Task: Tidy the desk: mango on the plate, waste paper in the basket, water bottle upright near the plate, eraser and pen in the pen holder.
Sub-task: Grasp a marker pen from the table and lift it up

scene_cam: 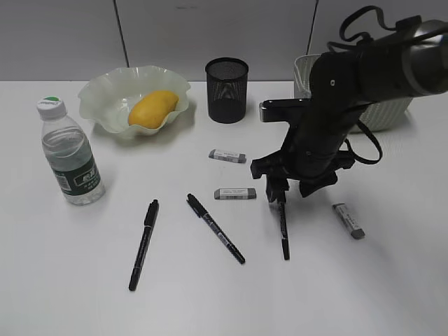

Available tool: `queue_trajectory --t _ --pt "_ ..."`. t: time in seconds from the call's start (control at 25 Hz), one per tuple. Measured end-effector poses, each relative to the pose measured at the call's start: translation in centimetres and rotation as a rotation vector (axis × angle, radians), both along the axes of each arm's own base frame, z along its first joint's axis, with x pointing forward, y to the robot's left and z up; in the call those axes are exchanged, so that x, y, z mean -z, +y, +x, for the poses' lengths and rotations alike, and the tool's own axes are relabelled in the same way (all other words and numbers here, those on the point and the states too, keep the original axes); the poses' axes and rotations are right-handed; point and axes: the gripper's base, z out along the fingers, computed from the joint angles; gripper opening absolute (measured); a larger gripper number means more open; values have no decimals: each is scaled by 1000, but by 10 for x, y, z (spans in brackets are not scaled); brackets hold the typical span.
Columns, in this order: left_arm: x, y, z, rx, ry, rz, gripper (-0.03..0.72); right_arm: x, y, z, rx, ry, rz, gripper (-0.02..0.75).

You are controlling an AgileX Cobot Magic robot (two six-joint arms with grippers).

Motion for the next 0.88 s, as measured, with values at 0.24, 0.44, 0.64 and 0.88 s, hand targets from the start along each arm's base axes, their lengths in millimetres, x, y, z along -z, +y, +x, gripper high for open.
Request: queue_trajectory --t 0.24,0.44,0.64,0.88 --pt "0 0 0 1 0 -1 428 9 2 5 17 -26 -1 498" --pt "0 0 0 1 0 -1 427 8 3 7 15 -58 9 498" --pt "0 0 0 1 0 -1 427 9 3 8 3 -64 -4 498" --pt "0 0 0 1 0 -1 427 20 3 8 -1 -44 -19 496"
